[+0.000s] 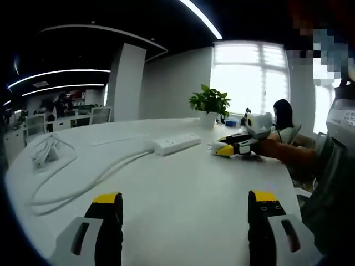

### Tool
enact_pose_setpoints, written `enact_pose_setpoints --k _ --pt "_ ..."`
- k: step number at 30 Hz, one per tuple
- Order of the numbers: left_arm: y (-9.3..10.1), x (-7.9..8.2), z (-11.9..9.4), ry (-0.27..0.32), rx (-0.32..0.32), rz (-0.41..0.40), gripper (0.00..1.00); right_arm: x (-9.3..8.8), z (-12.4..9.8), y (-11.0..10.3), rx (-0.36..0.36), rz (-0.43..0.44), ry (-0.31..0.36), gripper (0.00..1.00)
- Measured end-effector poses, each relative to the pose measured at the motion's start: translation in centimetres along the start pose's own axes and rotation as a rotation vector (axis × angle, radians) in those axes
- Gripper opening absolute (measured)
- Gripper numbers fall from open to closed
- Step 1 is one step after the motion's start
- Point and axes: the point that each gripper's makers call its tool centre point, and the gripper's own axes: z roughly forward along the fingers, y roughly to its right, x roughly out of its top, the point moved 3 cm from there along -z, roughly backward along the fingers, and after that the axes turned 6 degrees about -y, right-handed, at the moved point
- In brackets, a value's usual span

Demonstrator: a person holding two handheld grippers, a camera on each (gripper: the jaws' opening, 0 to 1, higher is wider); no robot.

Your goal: Straighten the power strip on the desk, plug the charger into it

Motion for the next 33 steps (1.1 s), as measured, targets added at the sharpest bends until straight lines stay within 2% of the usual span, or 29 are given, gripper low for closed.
enact_pose_setpoints --k 7,8,14,21,27,33 --pt "0.04 -0.03 0.04 -0.003 0.005 0.001 0.95 -0.31 -0.09 1.22 0.067 -0.011 -0.026 0.27" --pt "0.01 -0.09 0.09 -0.007 0.008 0.002 0.95 -0.33 -0.12 1.15 0.102 -0.018 -0.017 0.27" --pt "-0.01 -0.02 0.24 -0.012 0.012 0.003 0.95 -0.37 -0.12 1.06 0.194 -0.056 -0.001 0.27" --pt "0.09 -0.12 0.39 -0.018 0.012 0.004 0.95 -0.38 -0.21 0.79 0.242 -0.078 0.015 0.27" --pt "0.05 -0.25 0.27 -0.020 0.016 0.001 0.95 -0.33 -0.26 0.74 0.248 -0.057 0.024 0.28" --pt "-0.06 -0.41 0.22 -0.022 0.016 -0.003 0.95 -0.28 -0.45 1.06 0.209 -0.016 0.027 0.32"
